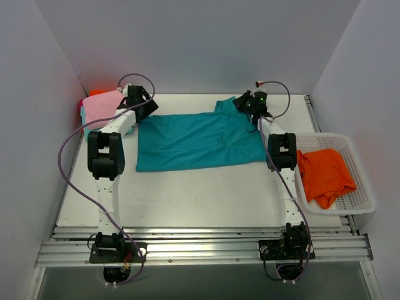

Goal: Fold and stack the t-shirts
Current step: Grap the side of the flattened tshirt furthest away from the robot with both arms

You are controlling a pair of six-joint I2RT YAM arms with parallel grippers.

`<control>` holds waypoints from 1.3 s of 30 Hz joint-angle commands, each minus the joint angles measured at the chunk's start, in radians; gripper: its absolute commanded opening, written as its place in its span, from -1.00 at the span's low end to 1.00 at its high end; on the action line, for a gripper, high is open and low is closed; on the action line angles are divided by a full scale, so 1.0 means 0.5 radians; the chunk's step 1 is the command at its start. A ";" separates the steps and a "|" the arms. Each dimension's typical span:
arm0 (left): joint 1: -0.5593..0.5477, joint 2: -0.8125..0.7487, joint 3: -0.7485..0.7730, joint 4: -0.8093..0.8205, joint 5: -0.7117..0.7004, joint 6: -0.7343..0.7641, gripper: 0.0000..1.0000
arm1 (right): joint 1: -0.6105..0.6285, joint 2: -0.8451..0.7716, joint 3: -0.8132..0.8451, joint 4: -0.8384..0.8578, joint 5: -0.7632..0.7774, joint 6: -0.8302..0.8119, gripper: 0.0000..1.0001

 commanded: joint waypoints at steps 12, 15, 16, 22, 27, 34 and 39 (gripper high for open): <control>0.033 0.407 0.736 -0.607 -0.343 -0.082 0.72 | -0.026 -0.101 -0.091 -0.106 -0.058 0.011 -1.00; 0.033 0.487 0.807 -0.656 -0.356 -0.088 0.71 | -0.030 -0.101 -0.100 -0.096 -0.061 0.020 -1.00; 0.033 0.515 0.847 -0.672 -0.356 -0.091 0.68 | -0.030 -0.101 -0.100 -0.093 -0.065 0.020 -1.00; 0.036 0.540 0.860 -0.681 -0.356 -0.088 0.20 | -0.030 -0.091 -0.103 -0.084 -0.065 0.029 -1.00; 0.036 0.536 0.857 -0.684 -0.365 -0.066 -0.37 | -0.030 -0.079 -0.094 -0.084 -0.068 0.035 -1.00; 0.033 0.543 0.863 -0.700 -0.359 -0.042 -0.95 | -0.033 -0.104 -0.119 -0.063 -0.077 0.038 -1.00; 0.036 0.442 0.771 -0.648 -0.365 -0.002 -0.95 | -0.023 -0.281 -0.250 0.026 -0.108 0.060 -1.00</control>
